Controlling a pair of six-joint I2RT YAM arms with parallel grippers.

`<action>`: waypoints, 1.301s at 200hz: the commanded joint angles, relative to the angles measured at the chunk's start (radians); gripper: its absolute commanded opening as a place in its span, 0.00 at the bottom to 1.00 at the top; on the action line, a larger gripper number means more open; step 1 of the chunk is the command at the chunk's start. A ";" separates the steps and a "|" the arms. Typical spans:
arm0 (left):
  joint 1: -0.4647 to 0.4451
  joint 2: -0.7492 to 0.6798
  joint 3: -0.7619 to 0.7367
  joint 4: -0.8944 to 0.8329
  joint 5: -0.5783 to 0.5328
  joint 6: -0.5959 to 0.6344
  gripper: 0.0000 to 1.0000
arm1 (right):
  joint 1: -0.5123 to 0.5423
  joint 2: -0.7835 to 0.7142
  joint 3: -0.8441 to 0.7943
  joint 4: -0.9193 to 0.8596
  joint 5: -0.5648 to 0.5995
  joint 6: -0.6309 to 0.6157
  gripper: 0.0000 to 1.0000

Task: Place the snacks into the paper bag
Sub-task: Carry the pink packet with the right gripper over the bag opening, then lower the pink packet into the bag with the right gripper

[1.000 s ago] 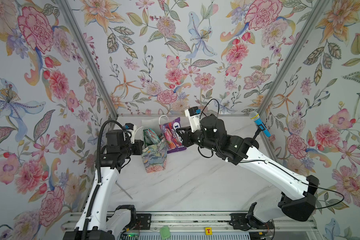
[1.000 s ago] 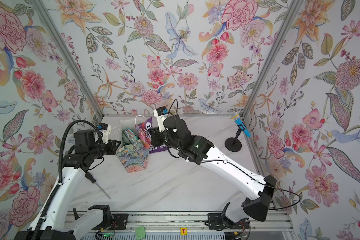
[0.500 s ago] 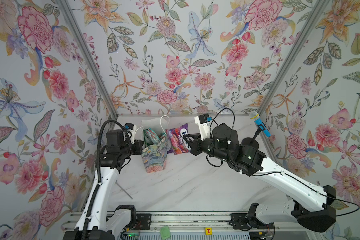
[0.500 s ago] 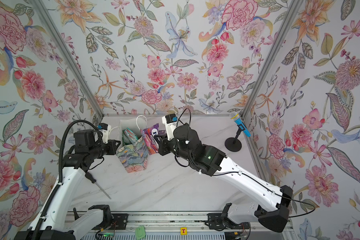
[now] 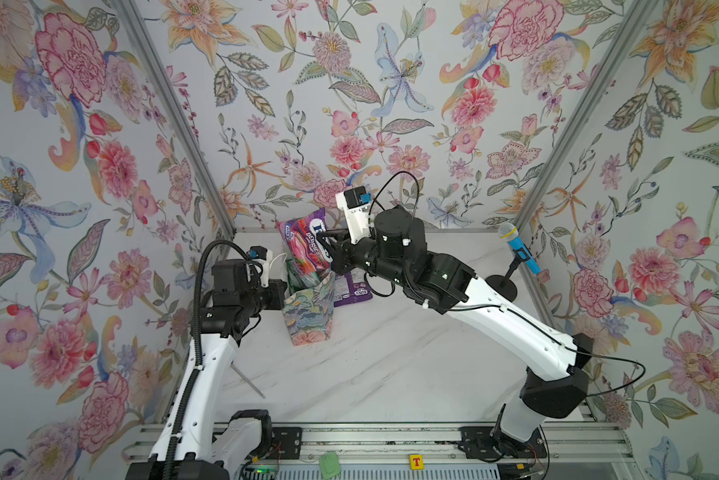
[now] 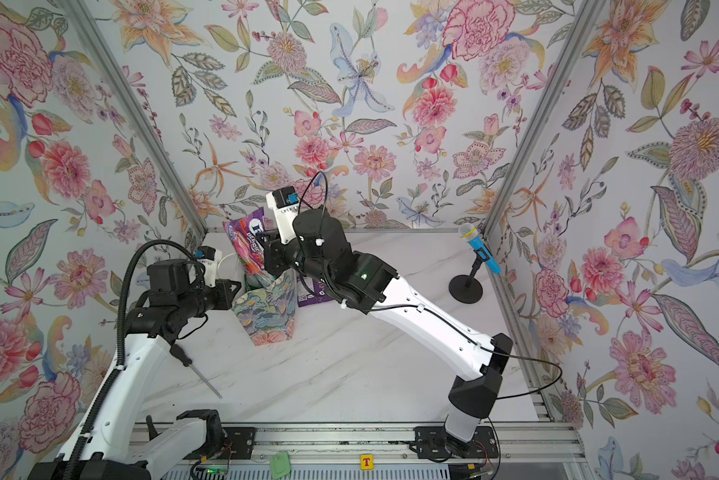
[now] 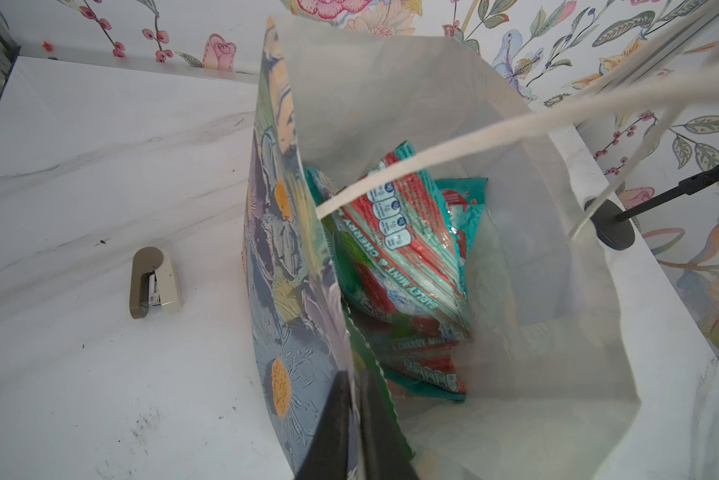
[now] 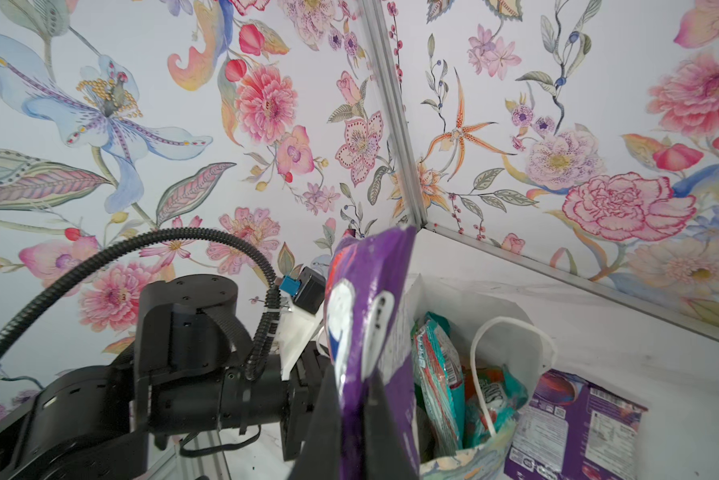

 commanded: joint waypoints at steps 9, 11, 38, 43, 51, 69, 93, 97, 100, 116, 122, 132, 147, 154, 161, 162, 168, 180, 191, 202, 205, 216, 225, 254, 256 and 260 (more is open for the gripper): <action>0.009 -0.001 -0.016 -0.021 0.008 -0.006 0.09 | -0.025 0.104 0.172 -0.064 0.069 -0.085 0.00; 0.009 0.000 -0.017 -0.021 0.008 -0.006 0.09 | -0.025 0.111 0.182 -0.070 0.076 -0.089 0.00; 0.010 0.001 -0.021 -0.019 0.011 -0.003 0.09 | -0.033 0.175 0.257 -0.128 0.141 -0.128 0.00; 0.009 0.002 -0.021 -0.020 0.009 -0.002 0.09 | -0.031 0.180 0.262 -0.138 0.155 -0.133 0.00; 0.009 0.002 -0.021 -0.020 0.008 -0.001 0.09 | -0.028 0.183 0.262 -0.148 0.182 -0.146 0.00; 0.009 0.003 -0.022 -0.019 0.007 0.000 0.09 | -0.017 0.181 0.246 -0.163 0.248 -0.183 0.00; 0.009 0.010 -0.021 -0.015 0.013 -0.001 0.09 | -0.002 0.187 0.234 -0.190 0.318 -0.211 0.00; 0.009 0.009 -0.020 -0.015 0.013 -0.003 0.09 | 0.002 0.189 0.232 -0.198 0.326 -0.212 0.00; 0.009 0.010 -0.021 -0.014 0.015 -0.003 0.09 | 0.004 0.191 0.230 -0.203 0.331 -0.213 0.00; 0.009 0.011 -0.020 -0.013 0.015 -0.004 0.08 | 0.019 0.198 0.216 -0.209 0.357 -0.227 0.00; 0.009 0.011 -0.020 -0.012 0.015 -0.005 0.09 | 0.026 0.203 0.215 -0.214 0.369 -0.231 0.00; 0.009 0.009 -0.018 -0.013 0.015 -0.006 0.09 | 0.032 0.215 0.216 -0.222 0.382 -0.237 0.00; 0.009 0.010 -0.018 -0.014 0.015 -0.007 0.09 | 0.037 0.230 0.218 -0.233 0.379 -0.237 0.00; 0.009 0.008 -0.018 -0.016 0.015 -0.006 0.09 | 0.034 0.236 0.219 -0.239 0.370 -0.230 0.00; 0.009 0.005 -0.019 -0.016 0.013 -0.006 0.08 | 0.034 0.241 0.222 -0.247 0.358 -0.224 0.00; 0.009 0.005 -0.018 -0.017 0.012 -0.006 0.08 | 0.034 0.242 0.222 -0.249 0.356 -0.223 0.00; 0.009 0.005 -0.018 -0.019 0.012 -0.006 0.09 | 0.033 0.247 0.227 -0.256 0.345 -0.217 0.00; 0.009 0.003 -0.018 -0.018 0.010 -0.006 0.09 | 0.029 0.263 0.245 -0.277 0.324 -0.203 0.00; 0.009 0.004 -0.018 -0.018 0.010 -0.007 0.09 | 0.027 0.276 0.257 -0.292 0.316 -0.198 0.00; 0.009 0.005 -0.020 -0.019 0.012 -0.007 0.08 | 0.025 0.288 0.266 -0.305 0.304 -0.195 0.00; 0.009 0.005 -0.021 -0.019 0.013 -0.007 0.09 | 0.024 0.292 0.268 -0.309 0.300 -0.193 0.00; 0.009 0.005 -0.020 -0.016 0.013 -0.008 0.09 | 0.017 0.306 0.277 -0.321 0.280 -0.185 0.00; 0.009 0.005 -0.020 -0.016 0.013 -0.008 0.09 | 0.013 0.319 0.287 -0.335 0.268 -0.175 0.00; 0.009 0.006 -0.020 -0.017 0.012 -0.006 0.09 | 0.006 0.345 0.304 -0.362 0.264 -0.167 0.00; 0.009 0.006 -0.020 -0.018 0.011 -0.006 0.09 | 0.006 0.345 0.303 -0.363 0.263 -0.167 0.00; 0.009 0.006 -0.020 -0.018 0.010 -0.006 0.09 | 0.004 0.348 0.304 -0.365 0.263 -0.167 0.00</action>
